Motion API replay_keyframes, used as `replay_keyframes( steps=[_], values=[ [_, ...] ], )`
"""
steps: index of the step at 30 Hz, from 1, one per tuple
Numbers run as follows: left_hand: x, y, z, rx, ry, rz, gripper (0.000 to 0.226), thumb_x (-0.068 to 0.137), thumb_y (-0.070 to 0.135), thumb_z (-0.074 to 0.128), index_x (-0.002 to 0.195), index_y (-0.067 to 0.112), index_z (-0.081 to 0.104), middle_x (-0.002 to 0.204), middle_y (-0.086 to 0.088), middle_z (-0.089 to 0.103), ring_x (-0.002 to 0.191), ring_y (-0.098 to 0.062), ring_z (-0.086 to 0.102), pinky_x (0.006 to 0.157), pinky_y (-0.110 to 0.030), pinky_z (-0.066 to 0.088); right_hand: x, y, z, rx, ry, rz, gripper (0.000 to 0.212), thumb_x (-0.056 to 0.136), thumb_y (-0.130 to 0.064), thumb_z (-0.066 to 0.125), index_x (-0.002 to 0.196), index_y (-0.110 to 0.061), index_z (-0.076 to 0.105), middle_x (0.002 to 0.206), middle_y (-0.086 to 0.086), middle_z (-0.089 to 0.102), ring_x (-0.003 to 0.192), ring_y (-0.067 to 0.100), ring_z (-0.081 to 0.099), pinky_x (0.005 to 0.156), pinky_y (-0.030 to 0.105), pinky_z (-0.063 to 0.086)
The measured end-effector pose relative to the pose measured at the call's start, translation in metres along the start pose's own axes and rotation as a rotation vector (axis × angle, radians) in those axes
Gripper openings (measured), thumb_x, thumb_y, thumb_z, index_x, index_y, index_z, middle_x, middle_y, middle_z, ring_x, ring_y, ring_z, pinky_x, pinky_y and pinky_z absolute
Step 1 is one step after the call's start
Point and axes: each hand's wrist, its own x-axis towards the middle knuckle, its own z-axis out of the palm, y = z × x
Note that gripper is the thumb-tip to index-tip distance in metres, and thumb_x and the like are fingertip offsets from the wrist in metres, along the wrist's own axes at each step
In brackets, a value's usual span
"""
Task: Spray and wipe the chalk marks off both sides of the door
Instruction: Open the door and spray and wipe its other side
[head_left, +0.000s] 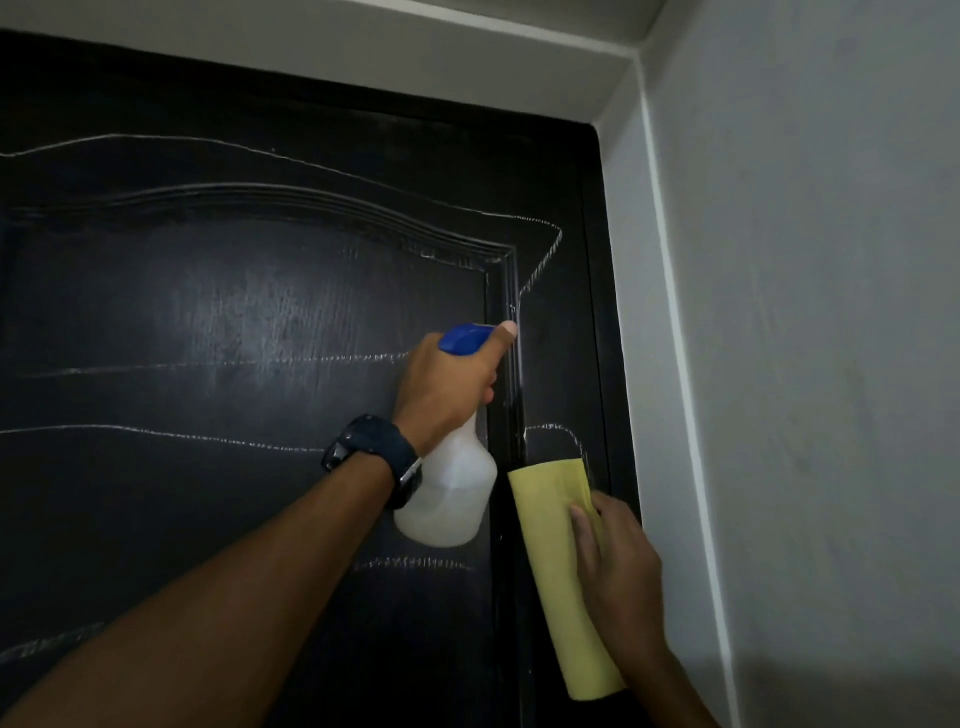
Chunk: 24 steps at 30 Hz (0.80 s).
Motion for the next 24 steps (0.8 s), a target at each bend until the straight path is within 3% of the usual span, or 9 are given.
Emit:
replay_keyframes(
  steps=[2, 5, 10, 13, 18, 24],
  values=[
    [0.007, 0.005, -0.003, -0.006, 0.031, 0.02, 0.049, 0.092, 0.052, 0.066, 0.088, 0.003, 0.072, 0.065, -0.002, 0.066, 0.063, -0.018, 0.069, 0.068, -0.03, 0.056, 0.004, -0.004, -0.001, 0.003, 0.001, -0.011, 0.059, 0.099, -0.064, 0.03, 0.121, -0.021, 0.063, 0.11, -0.006, 0.067, 0.092, 0.011, 0.063, 0.078, 0.032, 0.054],
    [0.018, 0.014, -0.006, -0.025, 0.016, 0.048, 0.05, 0.092, 0.052, 0.066, 0.077, 0.005, 0.069, 0.066, -0.002, 0.068, 0.068, -0.02, 0.072, 0.072, -0.031, 0.058, 0.01, -0.008, -0.004, 0.005, 0.018, -0.028, 0.056, 0.1, -0.061, 0.031, 0.119, -0.02, 0.064, 0.108, -0.005, 0.067, 0.092, 0.011, 0.064, 0.078, 0.033, 0.055],
    [0.035, 0.033, -0.006, 0.008, 0.041, 0.097, 0.046, 0.094, 0.052, 0.061, 0.067, 0.016, 0.059, 0.059, 0.002, 0.059, 0.05, -0.003, 0.059, 0.05, -0.009, 0.045, 0.017, -0.01, -0.006, 0.002, 0.035, -0.03, 0.061, 0.098, -0.065, 0.029, 0.121, -0.021, 0.063, 0.11, -0.005, 0.068, 0.093, 0.013, 0.065, 0.078, 0.036, 0.057],
    [0.053, 0.047, -0.012, -0.041, 0.074, 0.095, 0.043, 0.091, 0.055, 0.065, 0.074, 0.015, 0.065, 0.063, 0.002, 0.065, 0.058, -0.009, 0.066, 0.06, -0.017, 0.051, 0.024, -0.013, -0.007, 0.0, 0.034, -0.051, 0.061, 0.098, -0.068, 0.027, 0.12, -0.024, 0.062, 0.109, -0.008, 0.066, 0.092, 0.01, 0.064, 0.077, 0.034, 0.057],
    [0.074, 0.07, -0.02, -0.026, 0.082, 0.106, 0.058, 0.09, 0.063, 0.061, 0.096, 0.007, 0.073, 0.064, 0.002, 0.065, 0.059, -0.014, 0.064, 0.075, -0.037, 0.059, 0.052, -0.027, -0.01, -0.001, 0.031, -0.128, 0.033, 0.101, -0.054, 0.036, 0.116, -0.033, 0.057, 0.105, -0.012, 0.063, 0.09, 0.007, 0.061, 0.075, 0.035, 0.056],
    [0.087, 0.093, -0.042, -0.009, 0.031, 0.069, 0.048, 0.094, 0.065, 0.051, 0.1, 0.019, 0.064, 0.079, 0.001, 0.064, 0.068, -0.011, 0.063, 0.072, -0.029, 0.053, 0.135, -0.06, -0.016, 0.016, -0.011, -0.261, 0.035, 0.104, -0.043, 0.044, 0.129, -0.021, 0.056, 0.112, -0.003, 0.067, 0.095, 0.016, 0.064, 0.079, 0.031, 0.049]
  ],
)
